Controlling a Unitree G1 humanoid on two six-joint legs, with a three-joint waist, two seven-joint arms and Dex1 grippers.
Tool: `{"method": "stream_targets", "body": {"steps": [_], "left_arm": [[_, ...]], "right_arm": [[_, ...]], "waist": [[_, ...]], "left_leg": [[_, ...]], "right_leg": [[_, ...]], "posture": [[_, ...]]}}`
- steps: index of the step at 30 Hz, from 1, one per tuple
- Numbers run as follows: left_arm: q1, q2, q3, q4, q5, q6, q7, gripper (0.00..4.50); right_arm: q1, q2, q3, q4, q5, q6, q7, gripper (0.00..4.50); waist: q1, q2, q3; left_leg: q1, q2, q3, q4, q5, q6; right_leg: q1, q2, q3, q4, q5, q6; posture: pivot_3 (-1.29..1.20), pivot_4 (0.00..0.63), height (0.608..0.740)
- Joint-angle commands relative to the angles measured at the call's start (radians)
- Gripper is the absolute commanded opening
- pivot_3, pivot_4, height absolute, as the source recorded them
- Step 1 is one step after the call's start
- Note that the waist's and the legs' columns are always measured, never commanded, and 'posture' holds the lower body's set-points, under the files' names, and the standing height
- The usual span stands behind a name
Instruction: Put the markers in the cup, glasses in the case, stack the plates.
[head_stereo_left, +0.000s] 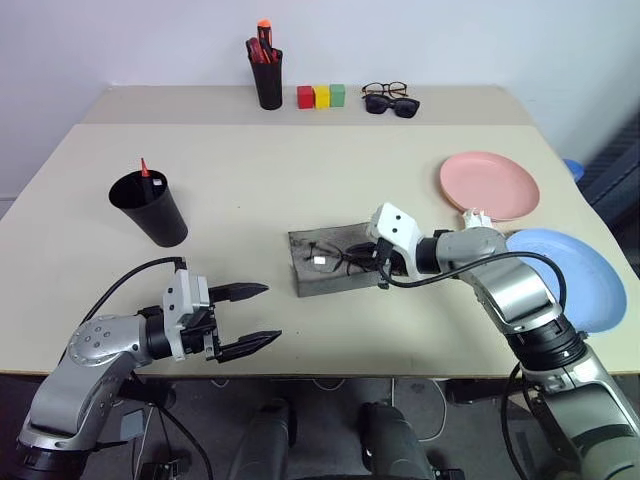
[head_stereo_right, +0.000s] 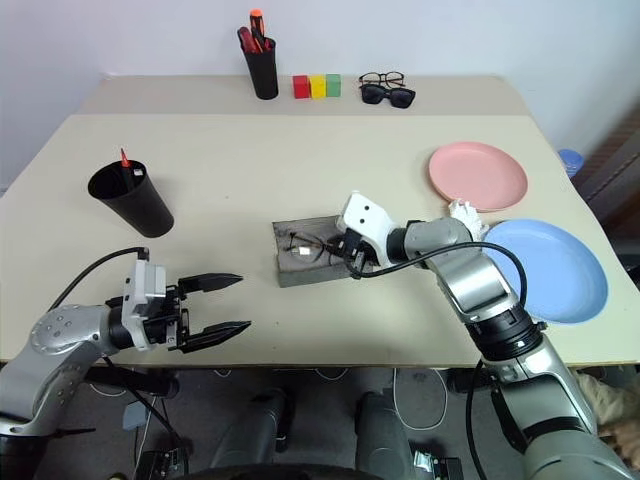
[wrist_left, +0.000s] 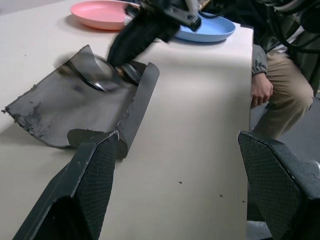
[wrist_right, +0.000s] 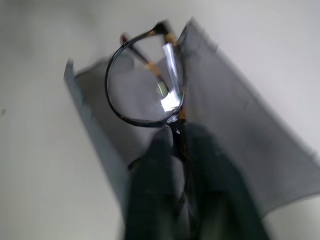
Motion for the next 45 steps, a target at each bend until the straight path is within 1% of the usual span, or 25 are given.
{"method": "stream_targets", "body": {"steps": [1,4,7,10,12,13,14,16,17,19,20,24,28,30,32,35,37,38,39,40,43,45], "left_arm": [[-0.010,0.011,0.033,-0.013,0.011,-0.020,0.011,3.91],[-0.062,0.001,0.043,0.017,0.003,-0.002,0.046,3.91],[-0.156,-0.016,0.040,0.078,0.030,0.001,0.106,3.91],[-0.324,-0.036,0.016,0.207,0.088,0.012,0.174,3.91],[-0.424,-0.049,-0.001,0.304,0.109,0.022,0.184,3.91],[-0.465,-0.053,-0.008,0.347,0.111,0.031,0.176,3.37],[-0.519,-0.058,-0.026,0.413,0.134,0.017,0.162,3.06],[-0.620,-0.071,-0.059,0.546,0.181,-0.017,0.138,2.16],[-0.693,-0.085,-0.086,0.644,0.221,-0.049,0.128,1.53],[-0.809,-0.114,-0.125,0.805,0.283,-0.107,0.115,0.45],[-0.869,-0.133,-0.145,0.889,0.316,-0.138,0.113,0.04],[-1.078,-0.219,-0.213,1.206,0.435,-0.267,0.104,0.04],[-1.208,-0.296,-0.262,1.438,0.526,-0.365,0.084,0.04],[-1.247,-0.334,-0.295,1.521,0.570,-0.392,0.033,0.04],[-1.263,-0.350,-0.314,1.573,0.603,-0.425,-0.014,0.04],[-1.279,-0.377,-0.309,1.615,0.601,-0.389,-0.147,0.04],[-1.276,-0.385,-0.318,1.607,0.598,-0.392,-0.281,0.04],[-1.272,-0.386,-0.324,1.570,0.569,-0.345,-0.402,0.04],[-1.253,-0.371,-0.363,1.494,0.513,-0.299,-0.482,0.04],[-1.231,-0.353,-0.403,1.414,0.457,-0.249,-0.527,0.04],[-1.151,-0.250,-0.563,1.135,0.311,-0.082,-0.546,0.04],[-1.104,-0.182,-0.651,0.975,0.246,-0.005,-0.546,0.04]], "right_arm": [[0.017,-0.030,-0.022,-0.063,-0.007,-0.010,0.003,2.48],[0.052,-0.050,-0.080,-0.113,0.016,0.008,-0.016,3.99],[0.109,-0.062,-0.191,-0.199,0.079,-0.003,-0.024,3.99],[0.257,-0.089,-0.371,-0.353,0.177,-0.030,-0.004,3.99],[0.371,-0.140,-0.463,-0.439,0.232,-0.007,0.031,3.99],[0.428,-0.168,-0.503,-0.476,0.263,0.015,0.053,4.06],[0.504,-0.180,-0.568,-0.514,0.294,0.045,0.056,4.06],[0.635,-0.180,-0.672,-0.564,0.315,0.037,0.049,4.06],[0.725,-0.174,-0.729,-0.591,0.310,0.018,0.058,4.06],[0.836,-0.146,-0.805,-0.628,0.322,-0.010,0.050,4.06],[0.876,-0.126,-0.830,-0.640,0.320,-0.031,0.035,4.06],[0.989,-0.067,-0.847,-0.635,0.221,-0.160,-0.024,4.06],[1.041,-0.019,-0.831,-0.624,0.181,-0.243,-0.071,4.06],[1.050,-0.003,-0.816,-0.626,0.168,-0.265,-0.093,4.06],[1.049,0.002,-0.801,-0.632,0.165,-0.270,-0.112,4.06],[1.050,0.000,-0.781,-0.638,0.159,-0.275,-0.130,4.06],[1.045,-0.002,-0.772,-0.634,0.156,-0.283,-0.140,4.06],[1.036,-0.007,-0.772,-0.638,0.158,-0.272,-0.151,4.06],[1.028,-0.011,-0.773,-0.643,0.157,-0.259,-0.162,4.06],[1.022,-0.015,-0.774,-0.648,0.158,-0.248,-0.171,4.06],[1.000,-0.019,-0.769,-0.654,0.161,-0.213,-0.203,4.06],[0.986,-0.023,-0.760,-0.654,0.163,-0.194,-0.218,4.06]], "waist": [[0.000,0.000,0.000],[0.002,0.000,0.000],[0.008,0.000,0.000],[0.026,-0.001,0.000],[0.035,-0.001,-0.001],[0.035,-0.001,-0.001],[0.036,-0.002,-0.001],[0.037,-0.003,-0.001],[0.036,-0.003,-0.001],[0.041,-0.004,-0.001],[0.037,-0.004,-0.001],[0.029,-0.006,-0.001],[0.023,-0.007,-0.001],[0.026,-0.007,-0.001],[0.025,-0.007,-0.001],[0.025,-0.008,0.000],[0.026,-0.009,0.001],[0.026,-0.009,0.001],[0.026,-0.009,0.001],[0.025,-0.009,0.001],[0.024,-0.008,0.001],[0.018,-0.007,0.001]], "left_leg": [[0.000,0.000,0.000,0.000,0.000,0.000],[0.000,0.000,0.000,0.000,0.000,0.000],[0.000,0.000,0.000,0.000,0.000,0.000],[0.000,0.000,-0.001,0.001,0.000,0.000],[0.000,0.000,-0.001,0.001,0.000,0.000],[0.000,0.000,-0.001,0.001,0.000,0.000],[0.000,-0.001,0.000,0.001,0.000,0.000],[0.000,-0.001,0.000,0.001,0.000,0.000],[0.000,-0.001,0.000,0.001,0.000,0.000],[0.001,-0.001,0.000,0.001,0.000,0.000],[0.001,-0.001,0.000,0.002,0.000,0.000],[0.002,0.000,0.000,0.003,0.000,0.000],[0.002,-0.001,0.001,0.003,-0.001,0.000],[0.002,-0.001,0.001,0.002,-0.001,0.001],[0.002,-0.001,0.001,0.002,-0.001,0.001],[0.002,-0.001,0.001,0.001,-0.001,0.001],[0.002,-0.001,0.001,0.001,-0.001,0.001],[0.001,-0.001,0.001,0.002,-0.001,0.001],[0.001,-0.001,0.001,0.002,-0.001,0.001],[0.001,-0.001,0.001,0.002,-0.001,0.001],[0.001,0.000,0.000,0.002,-0.001,0.001],[0.001,0.000,0.000,0.001,-0.001,0.001]], "right_leg": [[0.000,0.000,0.000,0.000,0.000,0.000],[0.000,0.000,0.000,0.000,0.000,0.000],[0.001,0.000,0.000,0.000,0.000,0.000],[0.001,0.000,0.000,0.000,0.000,0.000],[0.003,0.000,-0.001,0.000,-0.001,0.002],[0.003,0.000,-0.001,-0.001,-0.001,0.002],[0.003,0.000,-0.001,-0.001,-0.001,0.002],[0.003,0.000,-0.001,-0.001,-0.002,0.003],[0.004,0.000,-0.001,-0.001,-0.002,0.003],[0.004,0.001,-0.001,0.000,-0.002,0.003],[0.004,0.001,-0.001,0.000,-0.001,0.003],[0.007,0.000,-0.001,-0.001,-0.002,0.005],[0.006,-0.001,-0.001,-0.003,-0.003,0.006],[0.005,0.000,-0.001,-0.002,-0.003,0.006],[0.005,0.000,-0.001,-0.002,-0.002,0.007],[0.005,0.000,-0.001,-0.002,-0.002,0.006],[0.005,0.000,-0.001,-0.002,-0.002,0.006],[0.005,0.000,-0.001,-0.002,-0.002,0.005],[0.006,0.000,-0.001,-0.002,-0.002,0.005],[0.006,0.000,-0.001,-0.002,-0.002,0.004],[0.006,-0.001,-0.001,-0.002,-0.001,0.003],[0.006,-0.001,-0.001,-0.002,-0.001,0.002]], "posture": [[0.00,0.150,0.739],[0.00,0.150,0.739],[0.00,0.150,0.739],[0.00,0.150,0.739],[0.00,0.150,0.739],[0.00,0.150,0.739],[0.00,0.150,0.739],[0.00,0.150,0.739],[0.00,0.150,0.739],[0.00,0.150,0.739],[0.00,0.150,0.739],[0.00,0.150,0.739],[0.00,0.150,0.739],[0.00,0.150,0.739],[0.00,0.150,0.739],[0.00,0.150,0.739],[0.00,0.150,0.739],[0.00,0.150,0.739],[0.00,0.150,0.739],[0.00,0.150,0.739],[0.00,0.150,0.739],[0.00,0.150,0.739]]}}
